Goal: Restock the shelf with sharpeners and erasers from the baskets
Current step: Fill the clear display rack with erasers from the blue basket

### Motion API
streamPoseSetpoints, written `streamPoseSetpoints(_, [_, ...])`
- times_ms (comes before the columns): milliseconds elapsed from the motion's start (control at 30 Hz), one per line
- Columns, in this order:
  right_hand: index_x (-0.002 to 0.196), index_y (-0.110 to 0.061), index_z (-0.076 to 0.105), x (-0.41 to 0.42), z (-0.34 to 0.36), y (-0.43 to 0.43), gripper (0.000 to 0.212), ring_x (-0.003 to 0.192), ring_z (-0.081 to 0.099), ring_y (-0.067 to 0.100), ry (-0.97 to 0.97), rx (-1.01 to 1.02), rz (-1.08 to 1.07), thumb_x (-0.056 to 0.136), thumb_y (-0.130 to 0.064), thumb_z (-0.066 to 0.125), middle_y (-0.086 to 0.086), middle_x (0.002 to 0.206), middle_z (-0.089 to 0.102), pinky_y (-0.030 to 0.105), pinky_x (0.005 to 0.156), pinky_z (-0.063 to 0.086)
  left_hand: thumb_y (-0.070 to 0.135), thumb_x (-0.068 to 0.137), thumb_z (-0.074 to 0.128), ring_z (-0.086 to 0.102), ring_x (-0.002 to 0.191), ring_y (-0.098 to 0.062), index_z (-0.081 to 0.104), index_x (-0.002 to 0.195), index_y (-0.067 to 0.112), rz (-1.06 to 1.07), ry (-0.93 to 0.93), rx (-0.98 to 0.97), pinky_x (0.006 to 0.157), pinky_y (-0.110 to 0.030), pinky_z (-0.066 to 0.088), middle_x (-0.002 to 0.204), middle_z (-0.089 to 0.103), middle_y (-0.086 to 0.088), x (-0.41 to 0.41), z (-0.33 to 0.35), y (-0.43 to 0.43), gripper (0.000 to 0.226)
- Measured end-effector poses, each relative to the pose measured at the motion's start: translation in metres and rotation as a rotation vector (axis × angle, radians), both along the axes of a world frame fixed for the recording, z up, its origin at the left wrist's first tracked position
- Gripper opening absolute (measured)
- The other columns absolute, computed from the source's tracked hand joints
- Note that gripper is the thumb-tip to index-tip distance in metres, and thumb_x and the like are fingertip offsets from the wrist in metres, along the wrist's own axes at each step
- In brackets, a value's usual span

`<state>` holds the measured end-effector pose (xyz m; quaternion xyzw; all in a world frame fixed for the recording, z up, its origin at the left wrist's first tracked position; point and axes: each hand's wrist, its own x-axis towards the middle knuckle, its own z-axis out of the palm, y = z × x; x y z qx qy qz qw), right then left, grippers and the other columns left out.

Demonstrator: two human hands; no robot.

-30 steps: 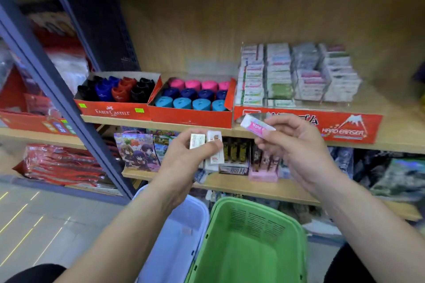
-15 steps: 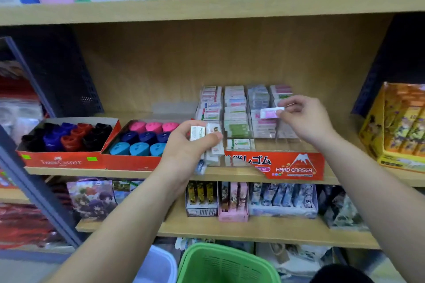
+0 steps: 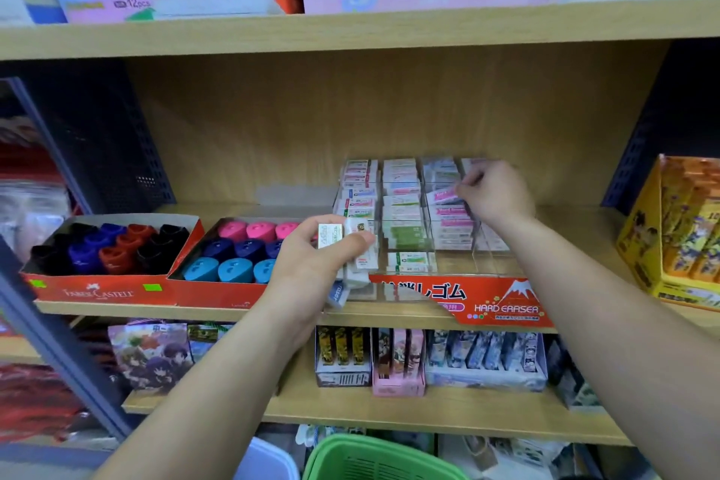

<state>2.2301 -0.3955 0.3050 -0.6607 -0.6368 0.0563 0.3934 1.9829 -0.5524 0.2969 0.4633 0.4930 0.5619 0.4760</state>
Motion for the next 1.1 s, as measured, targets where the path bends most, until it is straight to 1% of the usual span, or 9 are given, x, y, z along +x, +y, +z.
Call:
streamPoseSetpoints(133, [0.077,-0.023,0.073,-0.002,0.0,-0.008,0.011,0.082,0.066,0.018,-0.022,0.066,0.04,0.086,-0.017,0.07,0.002,0.094,0.072,0.03,0.076,0.054,0.046,0.053,0.091,0.07,0.109,-0.034,0.07,0.112,0.026,-0.004,-0.064,-0.022,0.103,-0.063,0.047,0.109,0.077,-0.006,-0.001,-0.001,-0.001,0.065])
streamPoseSetpoints(233, [0.086,-0.027,0.074,-0.028,0.012,-0.05,0.015,0.084,0.066,0.009,0.131,0.079,0.29,0.09,-0.014,0.068,-0.01,0.085,0.072,0.031,0.08,0.054,0.033,0.067,0.091,0.071,0.107,-0.034,0.068,0.116,0.02,-0.011,-0.116,-0.034,0.101,-0.059,0.051,0.109,0.077,-0.01,-0.003,-0.001,-0.003,0.055])
streamPoseSetpoints(367, [0.117,-0.031,0.069,-0.07,0.015,-0.125,0.025,0.073,0.065,0.011,0.428,-0.229,0.715,0.096,-0.019,0.064,-0.005,0.089,0.075,0.032,0.067,0.052,0.025,0.078,0.081,0.072,0.099,-0.036,0.066,0.12,0.011,-0.024,-0.204,-0.026,0.082,-0.044,0.059,0.109,0.075,-0.018,-0.004,0.0,-0.009,0.047])
streamPoseSetpoints(467, [0.133,-0.035,0.059,-0.088,0.004,-0.147,0.044,0.072,0.064,0.016,0.542,-0.305,0.858,0.095,-0.015,0.068,-0.001,0.086,0.067,0.032,0.062,0.049,0.031,0.073,0.08,0.07,0.09,-0.035,0.065,0.12,0.011,-0.044,-0.228,-0.01,0.082,-0.046,0.057,0.108,0.074,-0.022,-0.009,-0.001,-0.015,0.053])
streamPoseSetpoints(533, [0.14,-0.035,0.053,-0.094,0.002,-0.15,0.054,0.068,0.064,0.013,0.595,-0.335,0.886,0.095,-0.009,0.067,0.003,0.087,0.06,0.025,0.059,0.048,0.032,0.073,0.08,0.07,0.09,-0.035,0.064,0.12,0.011,-0.054,-0.221,-0.008,0.088,-0.051,0.057,0.107,0.074,-0.022,-0.014,-0.003,-0.019,0.053])
streamPoseSetpoints(633, [0.137,-0.026,0.055,-0.099,0.003,-0.155,0.052,0.063,0.065,0.01,0.601,-0.363,0.89,0.092,-0.002,0.068,0.005,0.086,0.059,0.017,0.056,0.047,0.03,0.071,0.08,0.07,0.09,-0.034,0.064,0.117,0.011,-0.043,-0.196,0.005,0.091,-0.053,0.056,0.103,0.075,-0.019,-0.021,-0.006,-0.023,0.053])
streamPoseSetpoints(767, [0.122,-0.017,0.052,-0.103,-0.001,-0.157,0.046,0.074,0.07,0.019,0.707,-0.37,0.872,0.086,0.004,0.072,0.006,0.09,0.069,0.025,0.066,0.056,0.024,0.069,0.08,0.07,0.09,-0.035,0.064,0.115,0.008,-0.017,-0.212,0.009,0.087,-0.05,0.057,0.107,0.073,-0.023,-0.025,-0.009,-0.025,0.051])
streamPoseSetpoints(967, [0.129,-0.034,0.065,-0.089,-0.008,-0.161,0.049,0.078,0.063,0.018,0.806,-0.374,0.841,0.096,0.002,0.06,0.0,0.094,0.069,0.031,0.069,0.054,0.018,0.072,0.085,0.072,0.096,-0.037,0.068,0.108,0.016,-0.007,-0.14,0.007,0.093,-0.056,0.056,0.107,0.075,-0.017,-0.024,-0.011,-0.022,0.04])
streamPoseSetpoints(1100, [0.132,-0.022,0.057,-0.051,-0.008,-0.149,0.042,0.077,0.067,0.021,0.866,-0.312,0.661,0.096,0.0,0.061,0.002,0.091,0.072,0.03,0.064,0.055,0.018,0.074,0.09,0.074,0.101,-0.032,0.072,0.102,0.027,-0.014,-0.059,-0.002,0.097,-0.058,0.054,0.108,0.077,-0.007,-0.017,-0.01,-0.014,0.034])
